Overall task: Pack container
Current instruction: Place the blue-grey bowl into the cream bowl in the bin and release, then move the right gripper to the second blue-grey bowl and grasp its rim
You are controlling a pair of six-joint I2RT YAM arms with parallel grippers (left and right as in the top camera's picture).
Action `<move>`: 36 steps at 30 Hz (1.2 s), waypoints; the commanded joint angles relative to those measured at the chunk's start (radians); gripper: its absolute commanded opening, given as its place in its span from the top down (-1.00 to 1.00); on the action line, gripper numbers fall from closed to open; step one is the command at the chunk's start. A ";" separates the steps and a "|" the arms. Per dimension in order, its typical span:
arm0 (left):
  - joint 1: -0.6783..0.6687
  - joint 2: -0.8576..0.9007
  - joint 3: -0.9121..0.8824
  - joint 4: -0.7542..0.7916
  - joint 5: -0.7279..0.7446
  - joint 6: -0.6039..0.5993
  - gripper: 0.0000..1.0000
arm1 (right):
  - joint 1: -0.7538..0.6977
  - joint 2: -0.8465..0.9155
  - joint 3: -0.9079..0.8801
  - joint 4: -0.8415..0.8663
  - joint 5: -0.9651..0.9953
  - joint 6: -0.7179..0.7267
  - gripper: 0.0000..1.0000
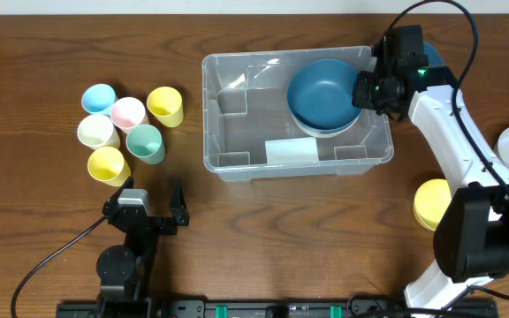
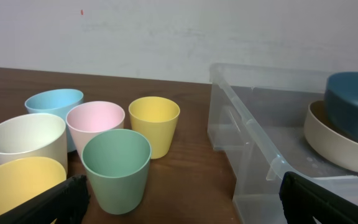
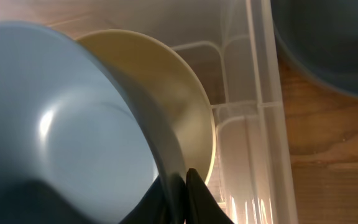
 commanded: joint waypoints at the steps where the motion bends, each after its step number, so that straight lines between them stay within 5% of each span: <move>1: -0.002 -0.006 -0.016 -0.036 0.007 0.017 -0.96 | -0.011 -0.017 0.002 0.022 0.005 -0.008 0.50; 5: -0.002 -0.006 -0.016 -0.036 0.008 0.017 -0.97 | -0.011 -0.017 0.002 0.032 0.005 -0.009 0.12; 20: -0.002 -0.006 -0.016 -0.036 0.007 0.016 -0.96 | -0.024 -0.049 0.204 -0.045 -0.076 -0.082 0.09; 36: -0.002 -0.006 -0.016 -0.036 0.007 0.017 -0.96 | -0.301 0.048 0.277 0.000 0.058 0.007 -0.02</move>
